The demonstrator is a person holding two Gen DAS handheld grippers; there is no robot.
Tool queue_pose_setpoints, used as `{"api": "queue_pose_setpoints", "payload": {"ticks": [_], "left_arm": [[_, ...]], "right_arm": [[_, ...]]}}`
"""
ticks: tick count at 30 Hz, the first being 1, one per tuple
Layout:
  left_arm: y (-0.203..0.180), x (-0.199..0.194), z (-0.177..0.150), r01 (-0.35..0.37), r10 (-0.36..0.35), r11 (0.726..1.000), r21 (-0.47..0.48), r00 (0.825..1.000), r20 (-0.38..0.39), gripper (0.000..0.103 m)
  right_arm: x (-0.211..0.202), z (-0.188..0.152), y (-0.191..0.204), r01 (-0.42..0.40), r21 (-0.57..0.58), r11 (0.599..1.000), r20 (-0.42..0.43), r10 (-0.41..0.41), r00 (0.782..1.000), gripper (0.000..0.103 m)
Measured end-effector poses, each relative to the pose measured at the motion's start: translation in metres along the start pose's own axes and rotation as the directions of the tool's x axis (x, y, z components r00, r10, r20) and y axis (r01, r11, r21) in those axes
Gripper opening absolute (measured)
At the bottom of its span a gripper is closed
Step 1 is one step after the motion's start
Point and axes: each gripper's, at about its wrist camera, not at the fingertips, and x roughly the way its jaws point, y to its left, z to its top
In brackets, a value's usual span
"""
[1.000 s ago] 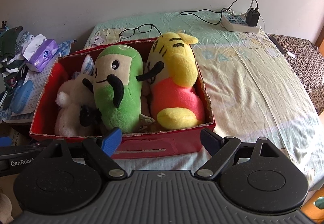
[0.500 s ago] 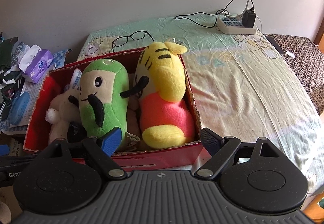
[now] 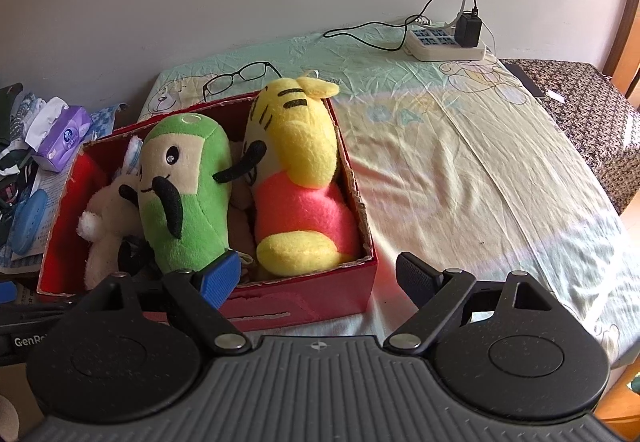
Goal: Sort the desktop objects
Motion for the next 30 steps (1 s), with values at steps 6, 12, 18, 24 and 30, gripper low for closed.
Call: {"api": "queue_pose_setpoints", "payload": {"ticks": [6, 12, 18, 24, 30], "left_arm": [[0.006, -0.001, -0.006, -0.002, 0.002, 1.0, -0.01, 1.0, -0.003, 0.102], [0.02, 0.001, -0.012, 0.009, -0.01, 0.999, -0.043, 1.0, -0.027, 0.102], [0.024, 0.003, -0.022, 0.013, -0.015, 0.999, -0.051, 0.999, -0.039, 0.102], [0.026, 0.003, -0.025, 0.007, -0.01, 0.998, -0.056, 0.999, -0.042, 0.102], [0.03, 0.0, -0.026, 0.004, -0.007, 0.998, -0.065, 0.999, -0.037, 0.102]], "right_arm": [[-0.005, -0.003, 0.008, -0.005, -0.02, 1.0, 0.007, 0.005, 1.0, 0.087], [-0.006, -0.01, 0.017, -0.016, -0.041, 0.999, -0.006, 0.016, 1.0, 0.087], [-0.008, -0.016, 0.028, -0.012, -0.071, 0.997, -0.015, 0.011, 1.0, 0.087], [-0.008, -0.02, 0.033, -0.008, -0.097, 0.995, -0.018, 0.006, 1.0, 0.087], [-0.007, -0.019, 0.033, -0.004, -0.089, 0.996, -0.026, 0.001, 1.0, 0.087]]}}
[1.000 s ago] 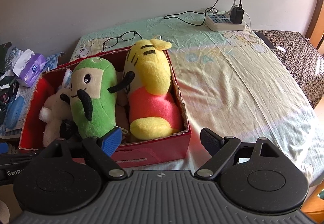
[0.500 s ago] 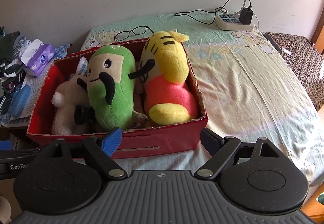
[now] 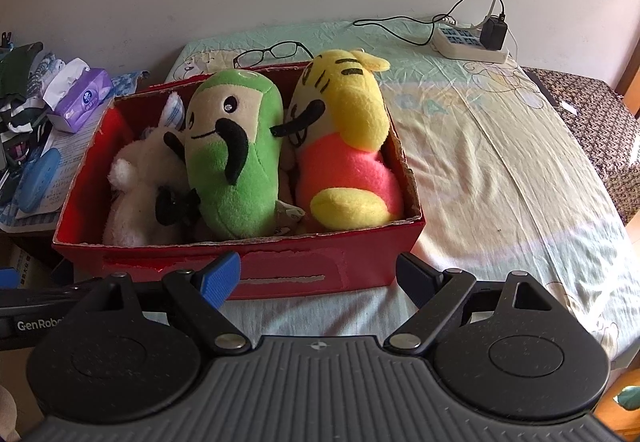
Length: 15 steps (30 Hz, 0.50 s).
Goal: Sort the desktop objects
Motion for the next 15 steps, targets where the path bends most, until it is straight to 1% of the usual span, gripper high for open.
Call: {"api": "queue_pose_setpoints", "payload": {"ticks": [8, 15], "left_arm": [[0.003, -0.009, 0.004, 0.001, -0.001, 1.0, -0.004, 1.0, 0.027, 0.102], [-0.003, -0.013, 0.014, -0.003, 0.002, 1.0, 0.012, 0.999, 0.053, 0.102]], "right_arm": [[-0.004, 0.002, 0.003, -0.018, -0.004, 1.0, 0.004, 0.018, 1.0, 0.087], [-0.003, 0.007, 0.003, -0.022, -0.005, 1.0, -0.006, 0.022, 1.0, 0.087]]}}
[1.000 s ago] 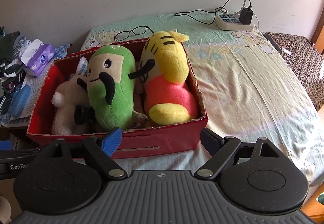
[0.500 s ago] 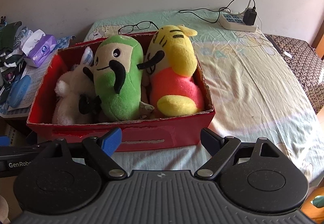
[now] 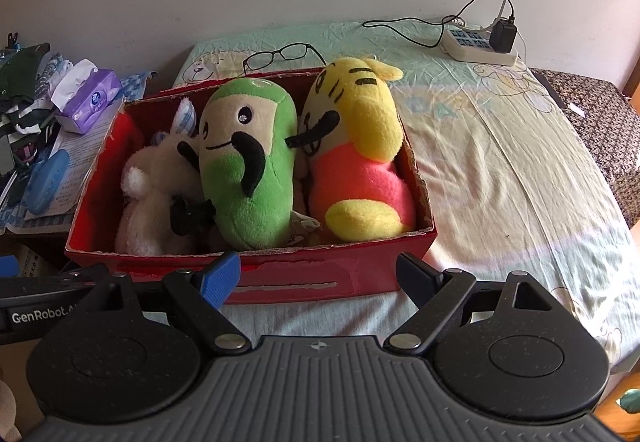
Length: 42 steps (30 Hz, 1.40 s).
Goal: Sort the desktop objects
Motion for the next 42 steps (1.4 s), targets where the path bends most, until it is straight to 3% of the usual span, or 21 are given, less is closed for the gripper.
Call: {"api": "queue_pose_setpoints", "payload": {"ticks": [14, 42], "left_arm": [[-0.026, 0.002, 0.029, 0.025, -0.025, 1.0, -0.001, 0.999, 0.047, 0.102], [-0.042, 0.018, 0.029, 0.037, -0.038, 0.999, 0.019, 0.998, 0.048, 0.102]], "right_arm": [[-0.003, 0.022, -0.021, 0.03, 0.037, 0.999, 0.052, -0.032, 0.998, 0.087], [0.01, 0.022, -0.028, 0.028, 0.03, 0.999, 0.057, -0.03, 0.998, 0.087]]}}
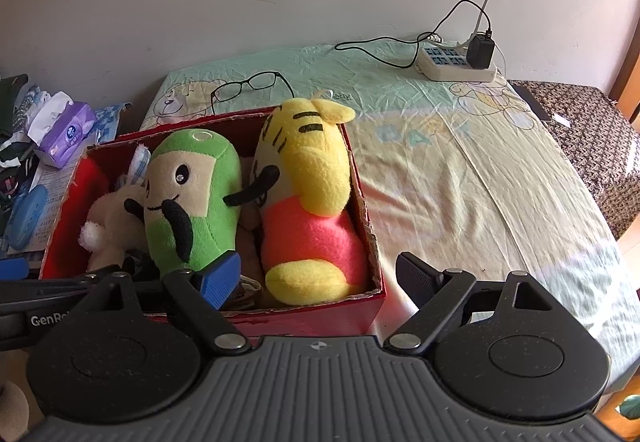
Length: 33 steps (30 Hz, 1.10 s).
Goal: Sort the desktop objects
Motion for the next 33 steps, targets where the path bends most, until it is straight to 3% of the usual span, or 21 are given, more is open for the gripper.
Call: {"api": "queue_pose_setpoints", "payload": {"ticks": [33], "left_arm": [[0.018, 0.013, -0.001, -0.012, 0.012, 0.999, -0.03, 1.0, -0.023, 0.102]], "right_arm": [[0.007, 0.005, 0.023, -0.008, -0.034, 0.999, -0.002, 0.008, 1.0, 0.087]]}}
